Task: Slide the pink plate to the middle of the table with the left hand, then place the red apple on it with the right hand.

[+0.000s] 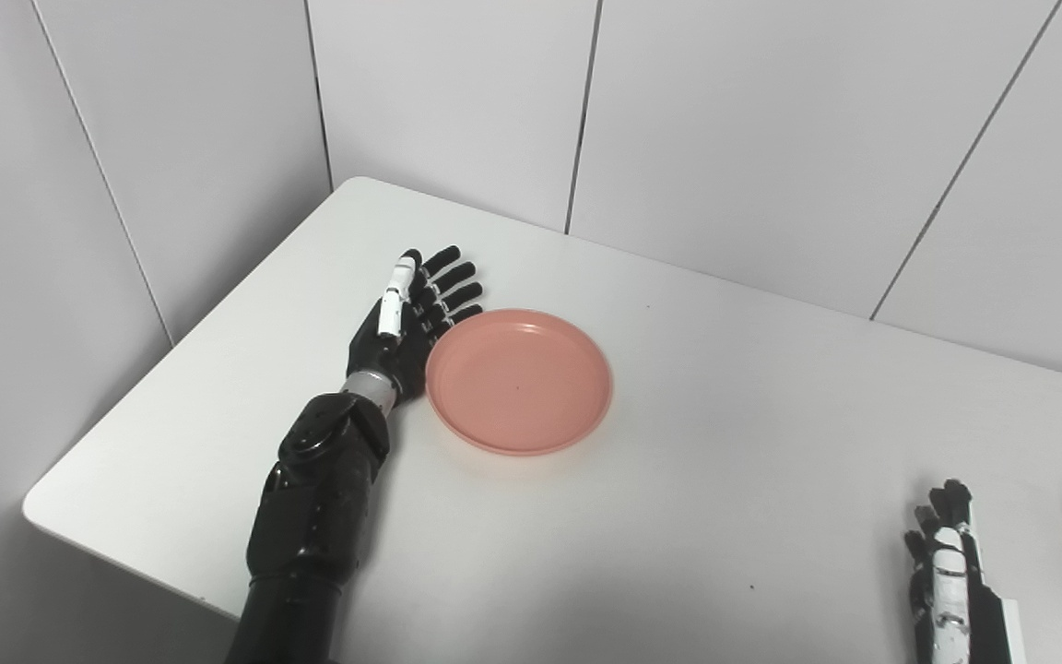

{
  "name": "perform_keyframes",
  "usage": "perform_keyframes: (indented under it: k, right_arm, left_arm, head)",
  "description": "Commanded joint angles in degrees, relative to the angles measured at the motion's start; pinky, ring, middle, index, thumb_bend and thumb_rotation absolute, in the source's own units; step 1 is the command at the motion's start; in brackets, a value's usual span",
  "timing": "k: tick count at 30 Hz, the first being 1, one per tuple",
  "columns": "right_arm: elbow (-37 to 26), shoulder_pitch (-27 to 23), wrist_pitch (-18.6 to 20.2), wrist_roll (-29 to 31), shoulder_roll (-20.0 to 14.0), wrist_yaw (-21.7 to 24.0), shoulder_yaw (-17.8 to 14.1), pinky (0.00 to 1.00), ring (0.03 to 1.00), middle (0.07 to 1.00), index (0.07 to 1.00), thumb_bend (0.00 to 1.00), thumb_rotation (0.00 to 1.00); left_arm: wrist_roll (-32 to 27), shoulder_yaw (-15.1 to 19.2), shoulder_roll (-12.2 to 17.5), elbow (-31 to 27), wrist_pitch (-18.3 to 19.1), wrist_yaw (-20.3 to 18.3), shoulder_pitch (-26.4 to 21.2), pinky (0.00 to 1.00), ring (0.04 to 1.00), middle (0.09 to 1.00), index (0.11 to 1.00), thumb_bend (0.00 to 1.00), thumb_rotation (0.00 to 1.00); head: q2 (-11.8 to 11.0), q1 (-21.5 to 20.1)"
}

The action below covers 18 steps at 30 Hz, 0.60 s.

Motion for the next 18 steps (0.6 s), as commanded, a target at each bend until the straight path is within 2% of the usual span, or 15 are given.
perform_keyframes:
  k: [1, 14, 18]
  right_arm:
    - [0.86, 0.99, -1.68, -0.44, 0.39, -0.34, 0.03, 1.00, 1.000, 1.000, 1.000, 0.14, 1.00]
    - [0.80, 1.14, -1.99, -1.43, 0.77, -0.83, 0.44, 1.00, 1.000, 1.000, 1.000, 0.16, 1.00]
    - [0.29, 1.20, -0.78, -1.50, 0.96, -1.07, 0.52, 1.00, 1.000, 1.000, 1.000, 0.17, 1.00]
  left_arm:
    - [-0.11, -0.61, -0.18, -1.69, -1.80, -0.30, -0.55, 0.78, 0.797, 0.810, 0.794, 0.31, 1.00]
    - [-0.47, -2.16, -1.59, -2.49, -2.76, -0.64, 0.26, 0.79, 0.802, 0.807, 0.788, 0.31, 1.00]
    - [-0.61, -2.42, -2.39, -3.33, -2.35, -0.20, 0.36, 0.79, 0.800, 0.801, 0.783, 0.32, 1.00]
  head:
    - [0.17, -0.17]
    - [0.59, -0.92]
    - [0.79, -1.24]
